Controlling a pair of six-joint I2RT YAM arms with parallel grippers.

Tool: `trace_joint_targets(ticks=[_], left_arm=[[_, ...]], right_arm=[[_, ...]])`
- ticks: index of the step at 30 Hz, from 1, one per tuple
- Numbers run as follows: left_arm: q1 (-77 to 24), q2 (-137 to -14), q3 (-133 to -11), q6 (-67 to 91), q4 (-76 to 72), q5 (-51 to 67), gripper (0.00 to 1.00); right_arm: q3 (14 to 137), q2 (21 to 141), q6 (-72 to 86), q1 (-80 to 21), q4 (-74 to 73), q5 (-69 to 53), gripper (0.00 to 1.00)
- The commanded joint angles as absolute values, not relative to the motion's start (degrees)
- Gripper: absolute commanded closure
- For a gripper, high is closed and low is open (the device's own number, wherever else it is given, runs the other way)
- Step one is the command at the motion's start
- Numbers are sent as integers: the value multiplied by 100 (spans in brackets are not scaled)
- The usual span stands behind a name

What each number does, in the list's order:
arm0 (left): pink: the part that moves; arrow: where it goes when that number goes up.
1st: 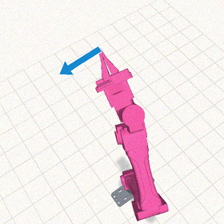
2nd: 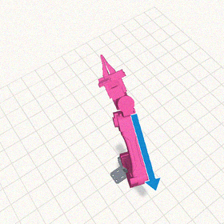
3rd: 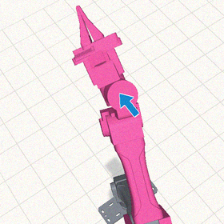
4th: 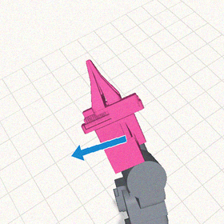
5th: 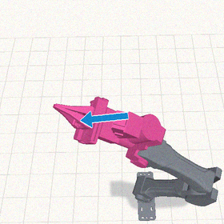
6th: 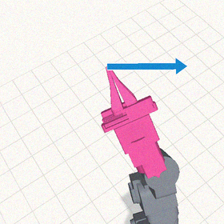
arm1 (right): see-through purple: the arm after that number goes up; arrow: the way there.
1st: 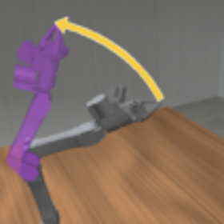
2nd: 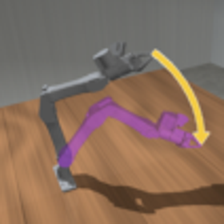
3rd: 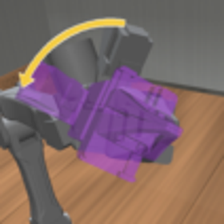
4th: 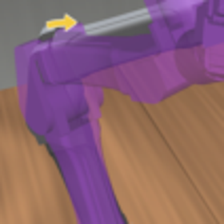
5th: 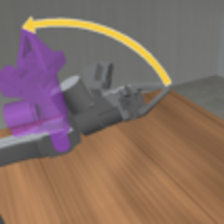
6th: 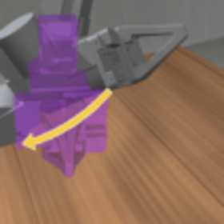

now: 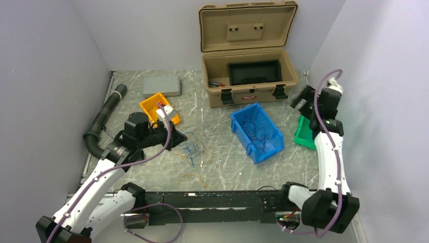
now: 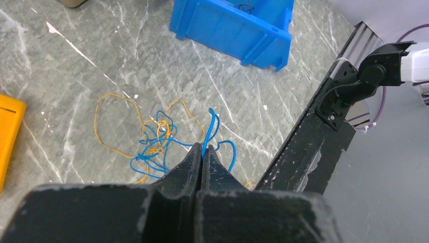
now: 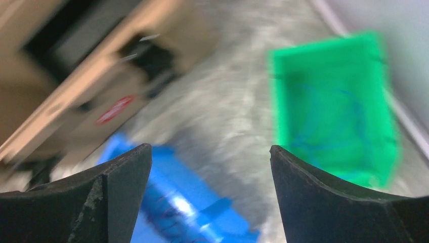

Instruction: Untangle the cables

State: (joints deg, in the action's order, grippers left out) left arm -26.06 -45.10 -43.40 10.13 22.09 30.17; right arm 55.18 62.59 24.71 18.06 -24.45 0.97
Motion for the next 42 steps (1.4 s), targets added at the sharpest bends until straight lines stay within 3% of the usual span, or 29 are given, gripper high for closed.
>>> trace_joint_targets(ticks=[1, 7, 14, 26, 28, 31, 33, 35, 36, 37, 40, 41, 42], left_arm=[[-2677, -4533, -4931, 872, 2382, 3316, 100], [-2704, -4793, -6125, 677, 3057, 3362, 100], [-2709, -5313, -7454, 741, 3580, 3391, 100], [-2721, -5439, -7639, 1041, 3178, 3800, 100], [-2717, -5436, -7638, 1053, 3168, 3835, 100], [-2722, -5411, -7601, 1064, 3112, 3889, 100], [-2720, -5390, -7575, 1063, 3099, 3896, 100], [-2726, -5362, -7525, 1095, 3066, 3887, 100], [-2720, -5327, -7476, 1161, 3026, 3862, 95], [-2727, -5288, -7423, 1242, 2983, 3796, 82], [-2721, -5129, -7213, 1415, 2987, 3343, 27], [-2724, -5042, -7111, 1470, 3030, 3127, 11], [-2725, -4947, -6984, 1562, 3021, 2870, 1]], right_arm=[[6353, 5924, 1518, 408, -2436, -1697, 10], [5976, 5712, 1444, -1204, -958, -3717, 8], [5710, 5826, 878, -3522, -55, -3122, 4], [6065, 6770, 515, -5180, 914, -2402, 10], [6153, 6926, 512, -5302, 992, -2268, 17], [6164, 7056, 606, -5385, 1235, -2064, 39], [6123, 7067, 732, -5394, 1461, -1885, 59], [6071, 7030, 835, -5407, 1605, -1735, 85], [6043, 6988, 894, -5401, 1640, -1614, 96], [5994, 6929, 963, -5407, 1669, -1449, 100], [5918, 6709, 1206, -5401, 1643, -773, 100], [5944, 6646, 1302, -5398, 1584, -575, 100], [5983, 6584, 1389, -5396, 1508, -440, 100]])
